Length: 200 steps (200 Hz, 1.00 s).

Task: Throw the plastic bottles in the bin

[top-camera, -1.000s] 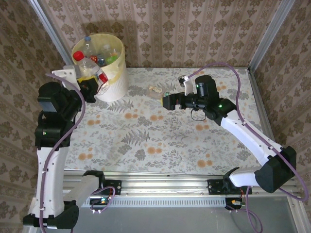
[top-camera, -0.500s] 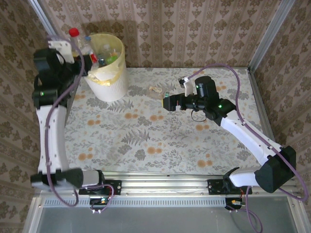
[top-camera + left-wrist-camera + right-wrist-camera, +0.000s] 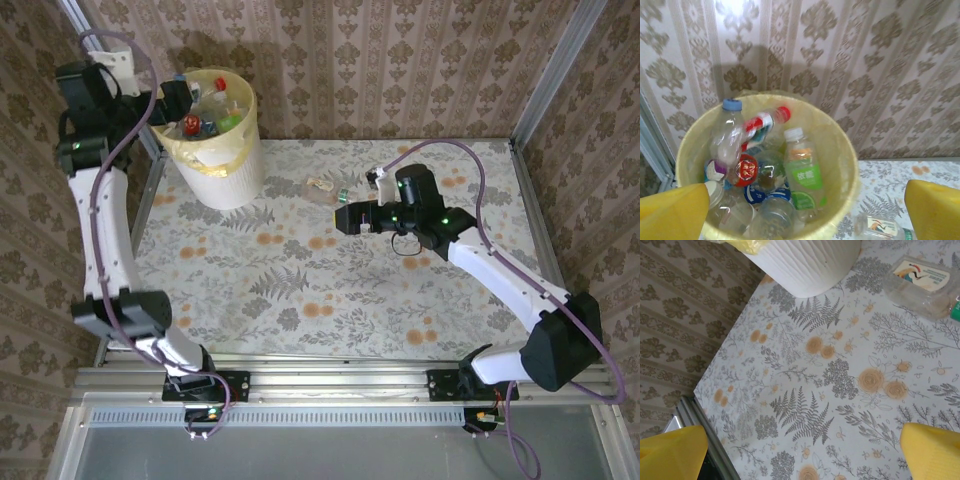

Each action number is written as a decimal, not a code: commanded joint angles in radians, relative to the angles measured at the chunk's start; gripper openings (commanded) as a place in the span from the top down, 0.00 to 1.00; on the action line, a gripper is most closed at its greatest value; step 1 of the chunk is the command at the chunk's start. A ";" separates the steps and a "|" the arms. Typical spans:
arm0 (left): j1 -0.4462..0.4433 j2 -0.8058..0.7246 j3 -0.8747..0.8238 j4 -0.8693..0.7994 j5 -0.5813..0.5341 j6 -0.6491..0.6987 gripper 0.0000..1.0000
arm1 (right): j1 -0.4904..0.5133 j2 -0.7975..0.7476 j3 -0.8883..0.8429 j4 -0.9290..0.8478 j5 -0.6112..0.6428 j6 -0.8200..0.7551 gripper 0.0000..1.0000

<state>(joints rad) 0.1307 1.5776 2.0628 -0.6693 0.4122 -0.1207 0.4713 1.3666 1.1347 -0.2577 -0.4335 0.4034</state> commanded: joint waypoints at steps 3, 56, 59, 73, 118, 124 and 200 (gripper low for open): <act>-0.006 -0.184 -0.037 -0.009 0.010 -0.024 0.00 | -0.015 0.033 0.021 -0.028 0.028 0.003 0.00; -0.015 -0.455 -0.250 -0.053 0.053 -0.031 0.00 | -0.071 0.229 0.177 -0.169 0.115 -0.097 0.00; -0.016 -0.469 -0.263 -0.054 0.054 -0.034 0.00 | -0.072 0.240 0.190 -0.178 0.119 -0.109 0.00; -0.016 -0.524 -0.308 -0.072 0.065 -0.044 0.00 | -0.076 0.295 0.241 -0.221 0.168 -0.160 0.00; -0.018 -0.665 -0.419 -0.090 0.085 -0.077 0.00 | -0.100 0.439 0.364 -0.272 0.274 -0.273 0.00; -0.019 -0.678 -0.429 -0.089 0.088 -0.080 0.00 | -0.101 0.457 0.381 -0.274 0.288 -0.291 0.00; -0.019 -0.748 -0.495 -0.067 0.143 -0.125 0.00 | -0.130 0.682 0.586 -0.344 0.283 -0.434 0.00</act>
<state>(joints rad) 0.1184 0.8284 1.5848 -0.7559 0.5140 -0.2142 0.3580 1.9869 1.6440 -0.5552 -0.1394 0.0376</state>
